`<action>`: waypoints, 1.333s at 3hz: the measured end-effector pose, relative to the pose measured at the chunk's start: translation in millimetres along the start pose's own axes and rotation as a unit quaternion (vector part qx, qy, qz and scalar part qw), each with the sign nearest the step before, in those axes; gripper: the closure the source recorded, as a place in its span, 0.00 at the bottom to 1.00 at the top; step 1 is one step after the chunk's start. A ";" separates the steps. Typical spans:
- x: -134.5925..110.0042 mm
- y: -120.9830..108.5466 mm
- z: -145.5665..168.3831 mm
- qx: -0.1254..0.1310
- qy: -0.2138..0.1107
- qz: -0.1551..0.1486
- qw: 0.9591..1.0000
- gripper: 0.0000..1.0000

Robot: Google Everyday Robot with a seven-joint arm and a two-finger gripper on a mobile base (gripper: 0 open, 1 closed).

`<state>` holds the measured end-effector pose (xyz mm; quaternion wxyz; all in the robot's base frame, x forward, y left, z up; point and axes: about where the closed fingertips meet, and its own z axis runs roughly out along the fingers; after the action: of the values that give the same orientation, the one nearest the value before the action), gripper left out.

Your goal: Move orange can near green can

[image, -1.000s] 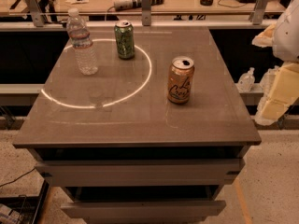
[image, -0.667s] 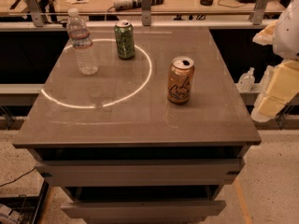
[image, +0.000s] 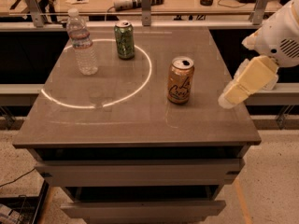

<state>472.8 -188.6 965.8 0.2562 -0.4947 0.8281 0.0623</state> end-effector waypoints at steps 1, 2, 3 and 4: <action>-25.4 -3.6 25.7 -0.003 -0.059 0.018 0.998 0.00; -54.8 -9.0 52.6 0.005 -0.109 0.008 0.994 0.00; -80.0 -22.6 77.5 0.017 -0.140 0.004 0.990 0.00; -90.8 -28.8 102.9 0.011 -0.144 0.009 0.990 0.00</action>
Offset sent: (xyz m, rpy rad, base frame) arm 0.0836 0.0920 -0.0229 0.2843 -0.2230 0.0349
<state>569.1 -94.8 925.7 0.3776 -0.4701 0.7878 0.1259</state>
